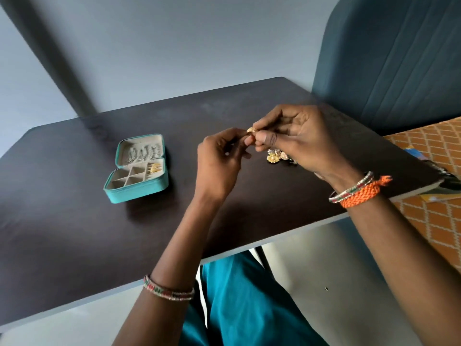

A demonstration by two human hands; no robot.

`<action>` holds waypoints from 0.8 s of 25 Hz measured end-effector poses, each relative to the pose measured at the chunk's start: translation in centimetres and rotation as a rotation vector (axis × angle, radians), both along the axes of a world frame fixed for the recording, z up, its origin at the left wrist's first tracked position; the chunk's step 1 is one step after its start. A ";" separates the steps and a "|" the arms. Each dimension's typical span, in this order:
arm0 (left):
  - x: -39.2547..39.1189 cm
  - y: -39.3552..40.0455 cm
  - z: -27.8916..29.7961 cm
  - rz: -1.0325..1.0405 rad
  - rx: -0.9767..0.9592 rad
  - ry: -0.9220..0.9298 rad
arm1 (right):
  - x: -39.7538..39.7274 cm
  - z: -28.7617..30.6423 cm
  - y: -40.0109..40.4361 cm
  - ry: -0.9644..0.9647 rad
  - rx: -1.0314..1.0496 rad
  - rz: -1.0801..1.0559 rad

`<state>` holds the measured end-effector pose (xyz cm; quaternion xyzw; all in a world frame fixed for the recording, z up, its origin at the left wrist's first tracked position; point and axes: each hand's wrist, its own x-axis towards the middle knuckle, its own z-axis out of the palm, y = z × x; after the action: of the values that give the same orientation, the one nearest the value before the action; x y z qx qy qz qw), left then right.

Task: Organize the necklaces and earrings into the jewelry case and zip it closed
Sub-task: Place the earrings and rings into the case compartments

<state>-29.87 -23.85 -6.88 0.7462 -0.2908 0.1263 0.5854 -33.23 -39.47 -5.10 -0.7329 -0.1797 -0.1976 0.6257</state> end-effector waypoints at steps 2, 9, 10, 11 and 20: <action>-1.2 2.6 -0.3 0.171 0.021 -0.075 | 0.2 -0.6 2.6 0.034 0.006 0.052; -2.8 9.6 -2.4 0.653 0.138 -0.088 | 2.6 -2.5 10.2 -0.029 -0.155 0.085; -2.7 10.5 -2.3 0.693 0.183 -0.061 | 3.2 -2.5 10.9 0.011 -0.147 0.109; -2.6 11.4 -2.1 0.719 0.221 -0.054 | 3.9 -2.5 11.6 0.045 -0.152 0.119; 1.3 17.5 -3.3 0.668 0.289 0.043 | 10.5 0.1 12.9 0.584 -0.347 0.306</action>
<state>-28.56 -6.39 -10.19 0.8775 -0.0334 0.2524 0.4064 -22.72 -26.58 -4.95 -0.8182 -0.1317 0.1490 0.5395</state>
